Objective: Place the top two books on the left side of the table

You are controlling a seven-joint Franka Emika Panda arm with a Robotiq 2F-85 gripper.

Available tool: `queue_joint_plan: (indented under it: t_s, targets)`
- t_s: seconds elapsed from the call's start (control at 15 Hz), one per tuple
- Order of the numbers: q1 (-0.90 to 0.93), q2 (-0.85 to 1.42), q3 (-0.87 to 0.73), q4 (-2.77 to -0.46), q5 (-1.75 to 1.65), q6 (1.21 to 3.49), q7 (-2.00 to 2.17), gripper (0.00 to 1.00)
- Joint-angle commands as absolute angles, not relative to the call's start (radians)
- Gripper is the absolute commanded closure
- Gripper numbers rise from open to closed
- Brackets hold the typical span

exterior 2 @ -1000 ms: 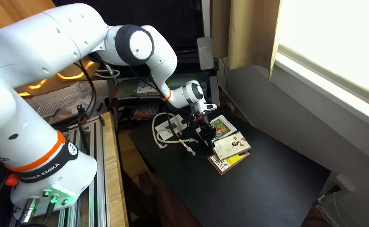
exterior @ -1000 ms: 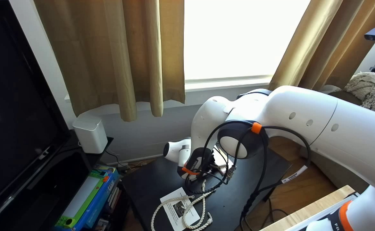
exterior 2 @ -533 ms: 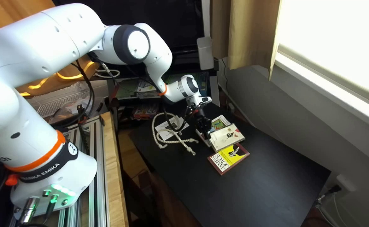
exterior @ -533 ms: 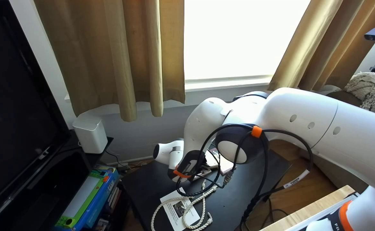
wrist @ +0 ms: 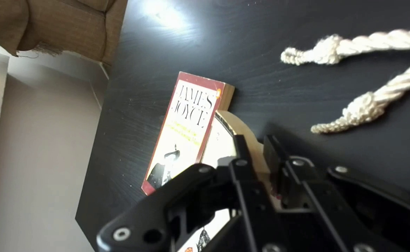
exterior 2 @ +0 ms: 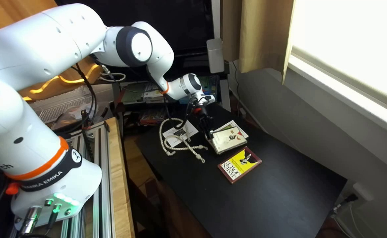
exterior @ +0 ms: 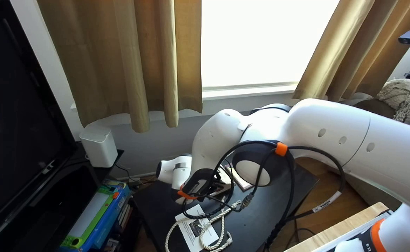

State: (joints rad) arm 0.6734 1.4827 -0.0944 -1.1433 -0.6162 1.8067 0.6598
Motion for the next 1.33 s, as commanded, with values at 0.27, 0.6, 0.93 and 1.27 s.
queue_joint_plan:
  t_s: [0.27, 0.6, 0.93, 1.27]
  targets:
    - [0.731, 1.496, -0.118, -1.132, -0.645, 1.724, 0.642, 0.96]
    - [0.725, 1.484, -0.124, -1.168, -0.685, 1.767, 0.650, 0.96]
    - [0.701, 1.484, -0.106, -1.161, -0.672, 1.800, 0.666, 0.96]
    - [0.679, 1.484, -0.106, -1.166, -0.673, 1.965, 0.690, 0.96]
